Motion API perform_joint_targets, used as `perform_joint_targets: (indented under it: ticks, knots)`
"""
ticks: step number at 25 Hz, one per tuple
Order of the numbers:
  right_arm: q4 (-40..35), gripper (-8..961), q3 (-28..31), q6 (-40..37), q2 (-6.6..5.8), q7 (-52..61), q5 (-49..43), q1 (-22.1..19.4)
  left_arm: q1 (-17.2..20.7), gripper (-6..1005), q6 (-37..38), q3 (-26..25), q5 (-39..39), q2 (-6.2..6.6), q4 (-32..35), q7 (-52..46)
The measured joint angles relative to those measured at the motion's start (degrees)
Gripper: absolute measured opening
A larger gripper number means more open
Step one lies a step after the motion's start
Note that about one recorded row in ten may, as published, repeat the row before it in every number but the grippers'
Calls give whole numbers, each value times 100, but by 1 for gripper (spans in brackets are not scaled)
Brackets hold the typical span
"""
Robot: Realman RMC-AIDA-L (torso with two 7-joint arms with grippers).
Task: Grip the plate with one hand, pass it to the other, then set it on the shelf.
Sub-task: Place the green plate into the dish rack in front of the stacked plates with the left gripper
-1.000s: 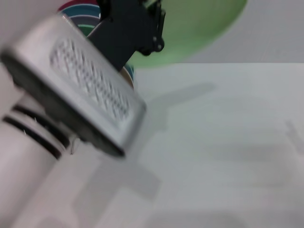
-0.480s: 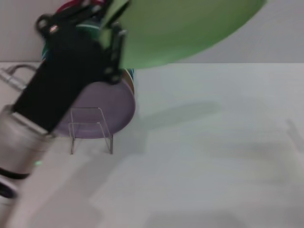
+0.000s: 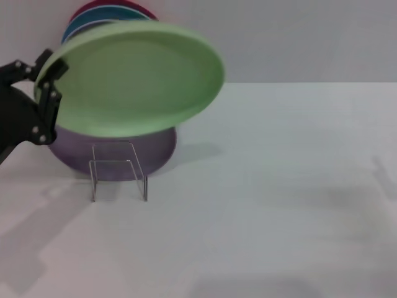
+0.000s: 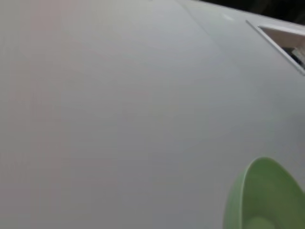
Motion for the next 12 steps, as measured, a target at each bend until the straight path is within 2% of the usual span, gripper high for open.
perform_joint_targets:
  ticks: [12]
  knots:
    - [-1, 682, -62, 230, 0, 30, -23, 27, -201, 72, -8, 87, -1, -31, 733, 429]
